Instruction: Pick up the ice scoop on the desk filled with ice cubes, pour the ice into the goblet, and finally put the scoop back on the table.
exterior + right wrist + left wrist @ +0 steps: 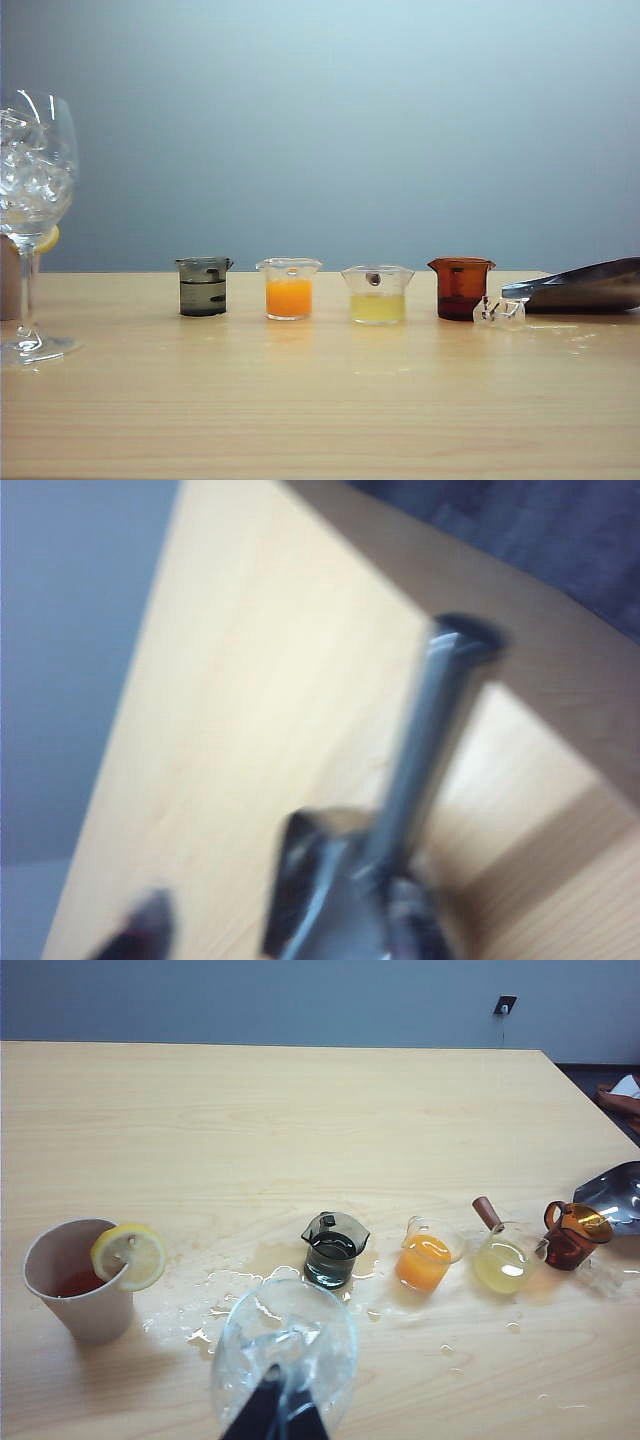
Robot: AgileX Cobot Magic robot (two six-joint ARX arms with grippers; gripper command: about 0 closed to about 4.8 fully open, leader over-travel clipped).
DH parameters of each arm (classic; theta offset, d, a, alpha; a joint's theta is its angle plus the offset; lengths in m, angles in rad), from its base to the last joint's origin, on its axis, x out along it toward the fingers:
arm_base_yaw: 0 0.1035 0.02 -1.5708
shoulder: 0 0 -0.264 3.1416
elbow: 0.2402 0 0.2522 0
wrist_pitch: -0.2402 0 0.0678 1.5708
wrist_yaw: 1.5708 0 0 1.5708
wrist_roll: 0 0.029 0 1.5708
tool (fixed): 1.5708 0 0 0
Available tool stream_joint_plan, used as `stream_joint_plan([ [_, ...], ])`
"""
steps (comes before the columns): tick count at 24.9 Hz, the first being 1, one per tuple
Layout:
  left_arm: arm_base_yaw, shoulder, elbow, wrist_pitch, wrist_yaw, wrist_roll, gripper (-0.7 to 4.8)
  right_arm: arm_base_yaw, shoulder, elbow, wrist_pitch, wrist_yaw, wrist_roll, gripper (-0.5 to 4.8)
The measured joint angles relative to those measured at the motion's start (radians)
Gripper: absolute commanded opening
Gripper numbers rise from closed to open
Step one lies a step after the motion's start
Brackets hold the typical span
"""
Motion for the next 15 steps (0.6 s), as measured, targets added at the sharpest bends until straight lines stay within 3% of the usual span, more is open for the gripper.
stream_joint_plan([
  [1, 0.0, 0.0, 0.0, 0.0, 0.0, 0.0, -0.06, 0.0, -0.027, 0.0, -0.011, -0.009, -0.008, 1.33],
  [2, 0.0, 0.0, 0.0, 0.0, 0.0, 0.0, -0.06, 0.0, -0.062, 0.0, -0.021, -0.022, -0.016, 0.28],
  [3, 0.0, 0.0, 0.0, 0.0, 0.0, -0.001, -0.06, 0.0, -0.114, 0.0, -0.022, -0.048, -0.027, 0.03],
  [6, 0.0, -0.003, 0.0, 0.013, 0.0, -0.019, -0.06, 0.002, -0.229, -0.001, -0.035, -0.117, -0.089, -0.02],
  [9, 0.0, -0.011, 0.0, 0.056, 0.0, -0.019, -0.06, 0.027, -0.367, -0.001, -0.068, -0.117, -0.274, -0.02],
  [12, -0.001, -0.024, 0.0, 0.068, -0.069, -0.019, -0.05, 0.085, -0.525, -0.002, -0.15, -0.008, -0.515, -0.02],
  [15, 0.0, -0.055, -0.002, 0.069, -0.171, -0.019, -0.06, 0.147, -0.637, -0.001, -0.188, 0.045, -0.646, -0.01],
])
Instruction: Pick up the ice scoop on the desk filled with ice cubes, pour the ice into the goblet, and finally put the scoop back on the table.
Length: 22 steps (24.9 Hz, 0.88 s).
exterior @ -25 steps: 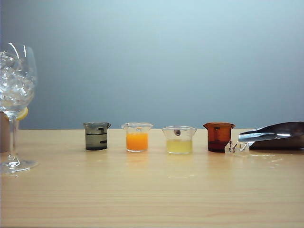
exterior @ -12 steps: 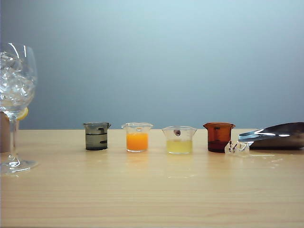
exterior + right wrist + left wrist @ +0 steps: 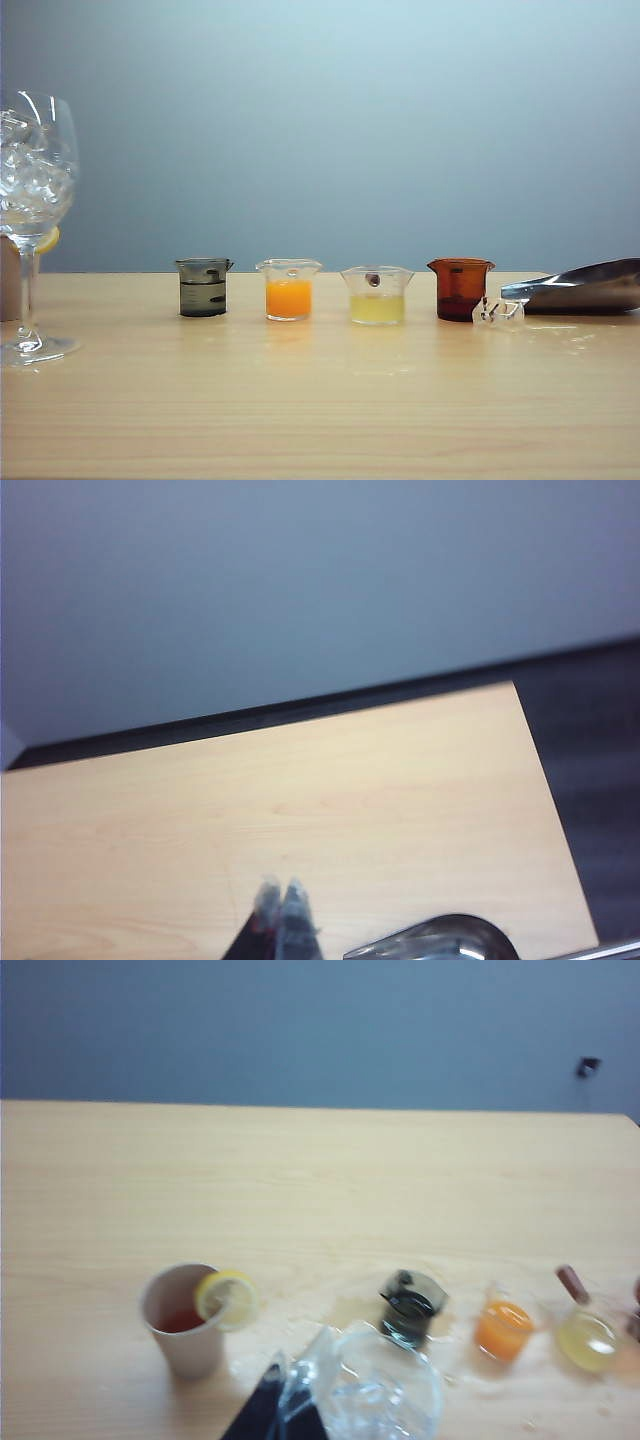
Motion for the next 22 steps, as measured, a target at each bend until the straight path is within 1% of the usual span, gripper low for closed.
stream_joint_plan([
  [2, 0.0, -0.031, -0.02, 0.022, -0.04, 0.0, -0.06, 0.043, -0.063, -0.031, -0.006, 0.024, -0.042, -0.01],
  [4, 0.0, -0.073, -0.064, 0.055, -0.071, -0.003, -0.06, 0.093, -0.137, -0.093, -0.006, 0.079, -0.071, -0.01],
  [6, 0.0, -0.14, -0.127, 0.119, -0.077, -0.003, -0.06, 0.125, -0.232, -0.205, 0.021, 0.116, -0.094, -0.01],
  [10, 0.0, -0.227, -0.219, 0.22, -0.077, 0.0, -0.06, 0.134, -0.361, -0.362, 0.078, 0.127, -0.101, -0.01],
  [13, 0.0, -0.263, -0.284, 0.223, -0.077, 0.001, -0.06, 0.133, -0.473, -0.486, 0.091, 0.154, -0.101, -0.01],
  [14, 0.0, -0.28, -0.323, 0.248, -0.077, 0.001, -0.05, 0.133, -0.505, -0.533, 0.086, 0.157, -0.101, -0.01],
  [17, 0.0, -0.33, -0.415, 0.271, -0.077, 0.001, -0.06, 0.133, -0.549, -0.588, 0.067, 0.158, -0.101, -0.01],
  [18, 0.0, -0.368, -0.47, 0.298, -0.077, 0.001, -0.06, 0.133, -0.56, -0.6, 0.061, 0.158, -0.101, -0.01],
  [22, 0.0, -0.468, -0.598, 0.354, -0.079, -0.003, -0.06, 0.133, -0.56, -0.601, 0.027, 0.158, -0.101, -0.01],
])
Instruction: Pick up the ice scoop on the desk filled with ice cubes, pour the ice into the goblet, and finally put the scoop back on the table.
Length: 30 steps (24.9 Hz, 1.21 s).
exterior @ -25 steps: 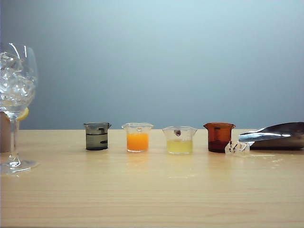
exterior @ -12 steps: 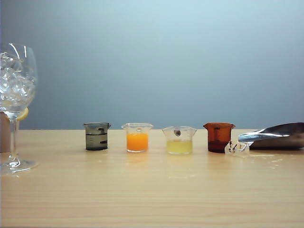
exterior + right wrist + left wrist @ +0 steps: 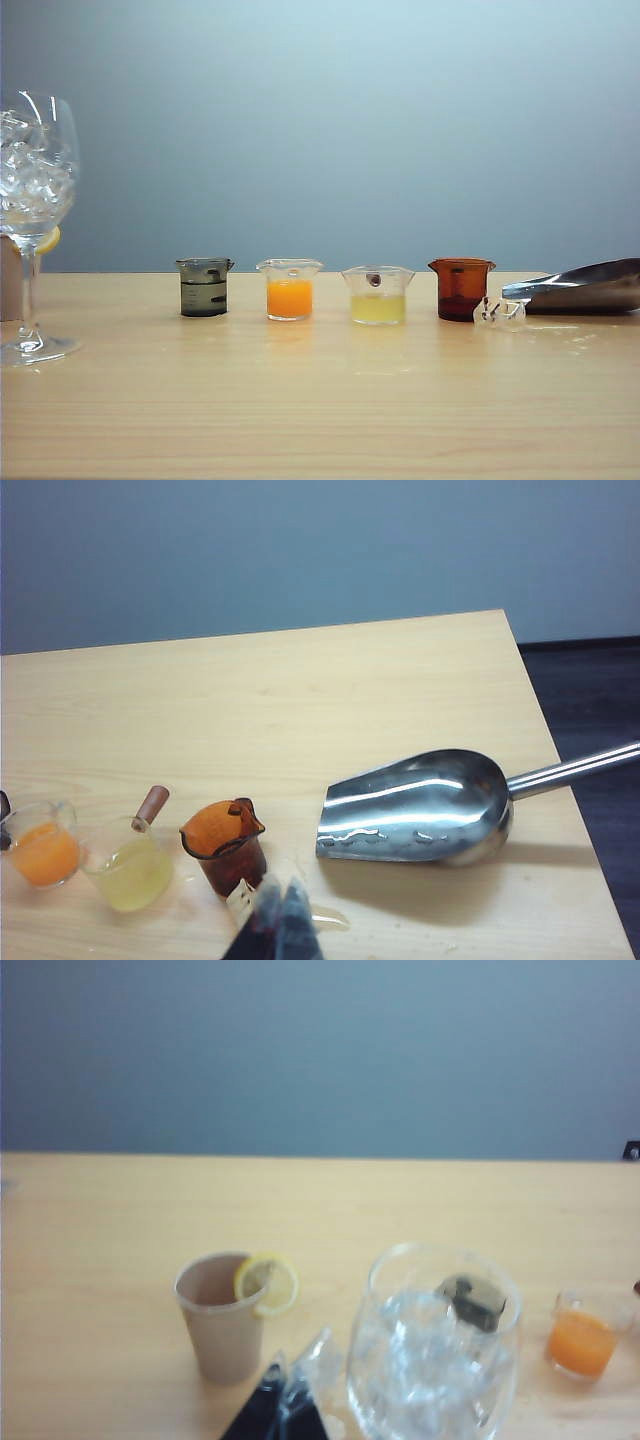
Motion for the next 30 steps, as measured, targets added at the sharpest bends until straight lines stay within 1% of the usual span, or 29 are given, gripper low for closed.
stream_joint_plan([
  [1, 0.0, -0.011, -0.016, 0.001, -0.011, -0.002, -0.06, 0.0, 0.001, 0.0, -0.003, 0.001, 0.0, -0.01],
  [2, 0.0, -0.037, -0.049, 0.004, -0.043, -0.014, -0.06, 0.0, 0.002, 0.0, -0.006, 0.001, 0.0, -0.01],
  [4, 0.0, -0.05, -0.087, 0.011, -0.065, -0.024, -0.05, 0.0, 0.002, 0.0, -0.006, 0.001, 0.0, -0.01],
  [14, 0.0, -0.076, -0.19, 0.109, -0.062, -0.026, -0.06, 0.0, 0.003, 0.0, -0.007, 0.001, 0.0, -0.01],
  [17, -0.002, -0.103, -0.221, 0.148, -0.063, -0.047, -0.06, 0.0, 0.003, 0.0, -0.007, 0.002, 0.0, -0.01],
  [19, -0.045, -0.103, -0.244, 0.153, -0.078, -0.043, -0.06, 0.0, 0.002, 0.0, -0.006, 0.001, 0.0, -0.01],
  [20, -0.085, -0.106, -0.247, 0.159, -0.105, -0.039, -0.06, 0.0, 0.004, 0.0, -0.008, 0.002, 0.0, -0.01],
  [21, -0.105, -0.108, -0.25, 0.17, -0.123, -0.036, -0.06, 0.0, 0.003, 0.0, -0.007, 0.002, 0.0, -0.01],
  [22, -0.136, -0.108, -0.267, 0.209, -0.153, -0.02, -0.06, 0.0, 0.003, 0.0, -0.007, 0.002, 0.0, -0.01],
  [26, -0.129, -0.106, -0.351, 0.283, -0.162, -0.015, -0.06, 0.0, 0.004, 0.0, -0.007, 0.002, 0.0, -0.01],
  [30, -0.129, -0.106, -0.362, 0.293, -0.162, 0.0, 0.0, 0.0, 0.004, 0.0, -0.007, 0.003, 0.0, -0.01],
])
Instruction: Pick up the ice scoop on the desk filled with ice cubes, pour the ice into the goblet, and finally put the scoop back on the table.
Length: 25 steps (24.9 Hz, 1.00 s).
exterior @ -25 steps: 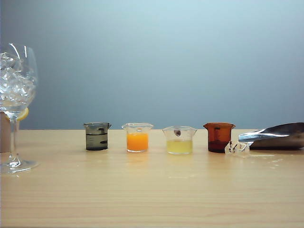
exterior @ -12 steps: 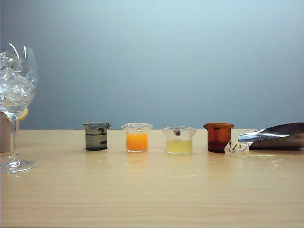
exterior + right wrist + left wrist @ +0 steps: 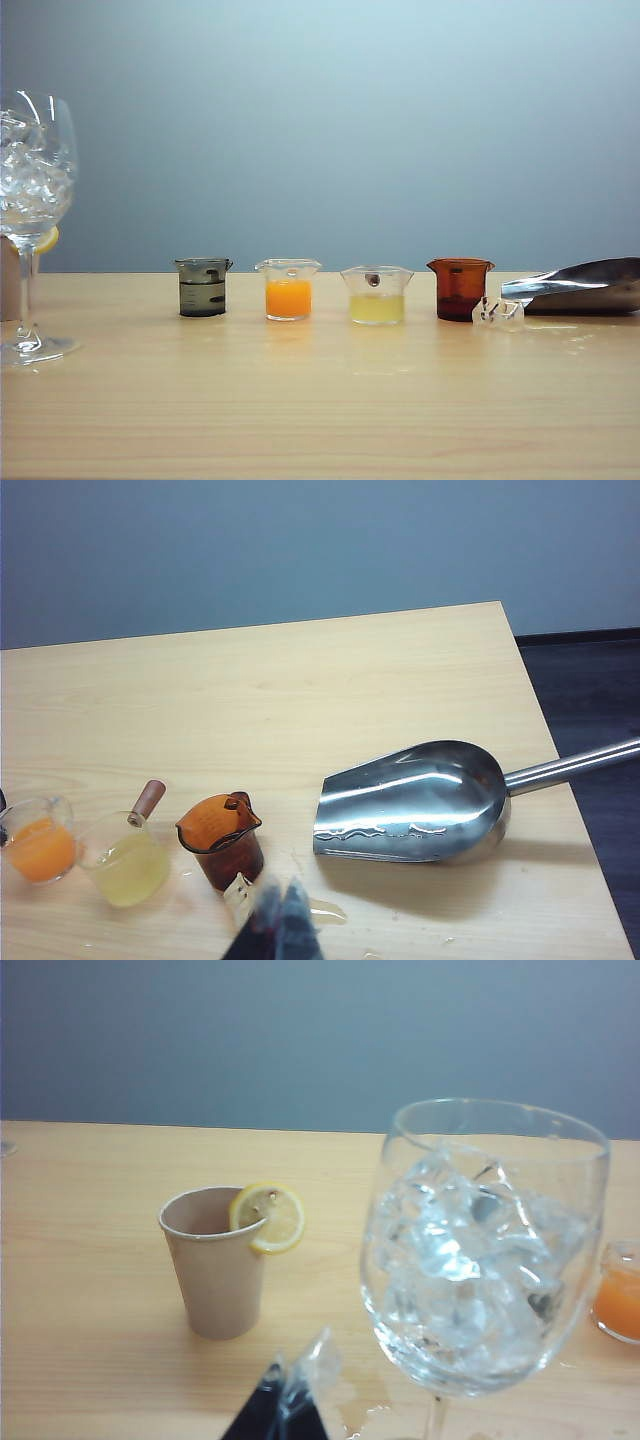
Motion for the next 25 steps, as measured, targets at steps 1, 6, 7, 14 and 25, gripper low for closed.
stream_joint_plan([
  [1, 0.0, 0.0, 0.0, 0.0, 0.0, 0.003, -0.01, 0.0, 0.0, 0.0, 0.0, 0.0, 0.0, -0.01],
  [6, 0.0, 0.0, 0.0, 0.001, 0.0, 0.005, -0.01, 0.0, 0.0, 0.0, 0.0, 0.003, 0.0, -0.01],
  [7, 0.0, 0.0, 0.0, 0.001, 0.0, 0.005, -0.01, 0.0, 0.0, 0.0, 0.0, 0.003, 0.0, -0.01],
  [14, 0.0, 0.0, 0.0, 0.001, 0.0, 0.005, -0.01, 0.0, 0.0, 0.0, 0.0, 0.003, 0.0, -0.01],
  [25, 0.0, 0.0, 0.0, 0.001, 0.0, 0.005, -0.01, 0.029, -0.2, -0.219, 0.156, 0.223, -0.019, -0.01],
])
